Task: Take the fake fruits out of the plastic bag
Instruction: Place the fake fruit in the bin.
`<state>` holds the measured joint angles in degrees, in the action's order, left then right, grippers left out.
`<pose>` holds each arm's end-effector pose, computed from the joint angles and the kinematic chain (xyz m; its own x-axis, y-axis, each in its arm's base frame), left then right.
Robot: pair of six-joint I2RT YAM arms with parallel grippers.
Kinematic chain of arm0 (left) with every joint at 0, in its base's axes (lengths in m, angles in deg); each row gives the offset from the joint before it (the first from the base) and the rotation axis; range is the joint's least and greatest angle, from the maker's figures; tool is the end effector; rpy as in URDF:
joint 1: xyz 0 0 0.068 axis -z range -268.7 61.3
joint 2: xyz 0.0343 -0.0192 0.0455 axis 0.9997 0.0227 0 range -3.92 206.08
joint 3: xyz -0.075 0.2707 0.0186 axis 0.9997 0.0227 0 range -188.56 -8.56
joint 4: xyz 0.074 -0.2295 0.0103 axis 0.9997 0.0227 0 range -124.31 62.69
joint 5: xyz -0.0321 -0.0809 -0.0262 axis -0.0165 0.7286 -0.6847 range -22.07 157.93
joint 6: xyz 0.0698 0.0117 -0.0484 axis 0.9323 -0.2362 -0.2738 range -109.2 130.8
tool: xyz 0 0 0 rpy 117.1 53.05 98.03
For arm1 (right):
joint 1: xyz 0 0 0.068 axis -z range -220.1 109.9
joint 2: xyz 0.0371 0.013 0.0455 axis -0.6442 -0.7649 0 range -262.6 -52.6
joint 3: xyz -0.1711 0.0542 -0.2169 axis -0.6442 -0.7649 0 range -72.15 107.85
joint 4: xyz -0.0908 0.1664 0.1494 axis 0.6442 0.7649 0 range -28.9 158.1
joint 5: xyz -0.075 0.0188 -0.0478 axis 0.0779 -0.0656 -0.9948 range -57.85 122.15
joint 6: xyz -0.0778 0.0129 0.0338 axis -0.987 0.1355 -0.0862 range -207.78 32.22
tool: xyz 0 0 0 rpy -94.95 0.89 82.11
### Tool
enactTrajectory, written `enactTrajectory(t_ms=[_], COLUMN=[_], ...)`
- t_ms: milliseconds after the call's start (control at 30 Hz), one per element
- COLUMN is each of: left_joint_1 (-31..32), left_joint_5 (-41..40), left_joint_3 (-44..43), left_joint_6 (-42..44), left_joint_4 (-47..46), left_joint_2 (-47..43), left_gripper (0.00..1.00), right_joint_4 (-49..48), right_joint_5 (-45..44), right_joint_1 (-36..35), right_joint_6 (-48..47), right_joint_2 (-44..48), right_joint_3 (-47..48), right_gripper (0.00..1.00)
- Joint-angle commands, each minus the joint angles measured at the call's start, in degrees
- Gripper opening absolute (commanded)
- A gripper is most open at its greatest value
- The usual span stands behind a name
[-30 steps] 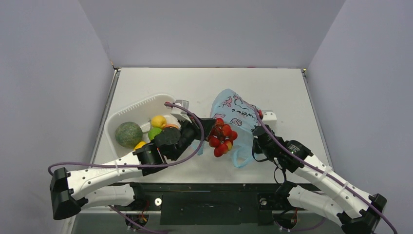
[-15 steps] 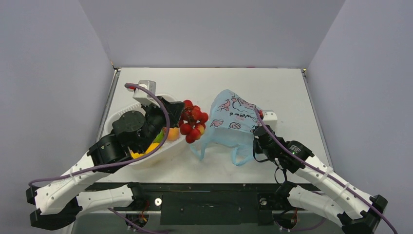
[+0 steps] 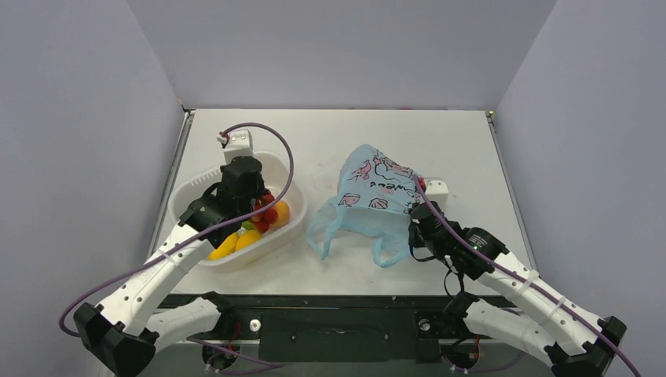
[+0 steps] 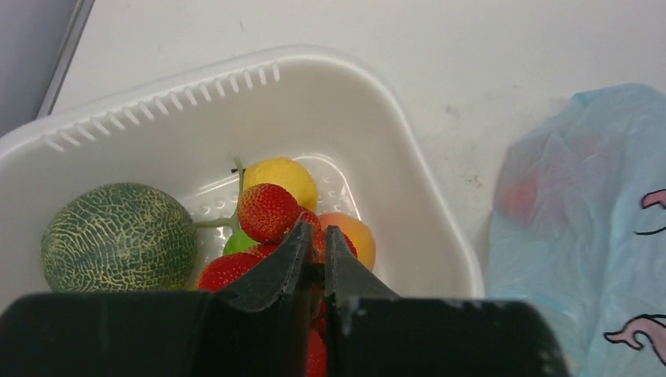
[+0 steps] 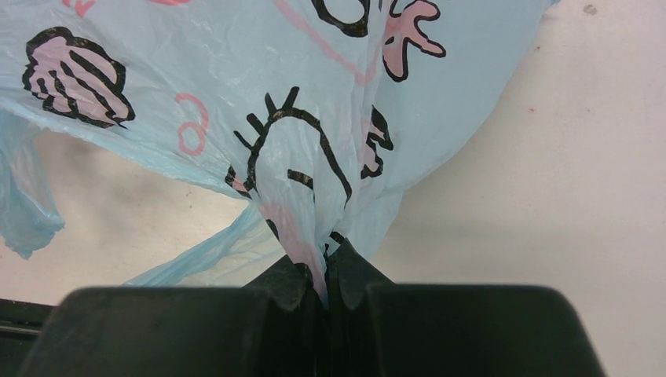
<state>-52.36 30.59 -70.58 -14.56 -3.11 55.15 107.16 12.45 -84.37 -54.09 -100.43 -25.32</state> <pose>0.2025 -0.0922 0.3556 -0.3620 -0.1565 -0.9190 -0.1265 0.9849 -0.1179 0.1324 0.0934 0.2656 -0.7095 0.0376 -0.7037 -0.1192 0.9778 0.1724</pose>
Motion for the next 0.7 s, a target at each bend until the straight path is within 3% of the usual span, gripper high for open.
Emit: enactTrajectory(t_ms=[0, 67, 100, 133, 200, 267, 333, 500, 667], left_joint_1=[-3.94, -5.23, -5.99, -6.73, -7.61, -9.21, -10.09, -11.04, -11.11], left_joint_5=[7.91, 10.99, 12.63, 13.43, 17.54, 21.06, 24.64, 35.28, 54.14], left_joint_3=[4.02, 5.67, 6.12, 6.71, 7.16, 7.10, 6.41, 6.21, 9.06], left_joint_6=[-1.57, -2.47, -3.05, -4.15, -5.27, -5.93, -6.39, -8.50, -15.67], left_joint_4=[-7.79, -8.32, -8.25, -8.08, -7.41, -6.64, -5.94, -8.62, -19.48], left_joint_2=[0.72, 1.00, 0.99, 0.93, 0.29, -0.45, -1.46, -4.83, -5.70], left_gripper=[0.00, 0.06, 0.19, 0.26, 0.56, 0.68, 0.74, 0.78, 0.77], right_joint_4=[-2.08, -2.11, -2.12, -2.16, -2.20, -2.25, -2.24, -3.90, -8.20], right_joint_5=[0.57, 1.12, 1.27, 1.74, 2.20, 2.77, 4.17, 13.36, 24.07], right_joint_1=[0.32, 0.30, 0.25, 0.29, 0.26, 0.24, 0.28, 0.25, 0.27], right_joint_6=[-0.42, -0.41, -0.50, -0.53, -0.73, -0.99, -1.46, -5.56, -9.28], right_joint_2=[1.13, 1.16, 1.12, 1.06, 0.81, 0.24, -0.23, -0.95, -3.76], right_joint_3=[-0.10, -0.15, -0.16, -0.16, -0.04, 0.20, 0.57, 2.57, 5.26], right_gripper=[0.00, 0.00, 0.00, 0.00, 0.00, 0.00, 0.00, 0.00, 0.00])
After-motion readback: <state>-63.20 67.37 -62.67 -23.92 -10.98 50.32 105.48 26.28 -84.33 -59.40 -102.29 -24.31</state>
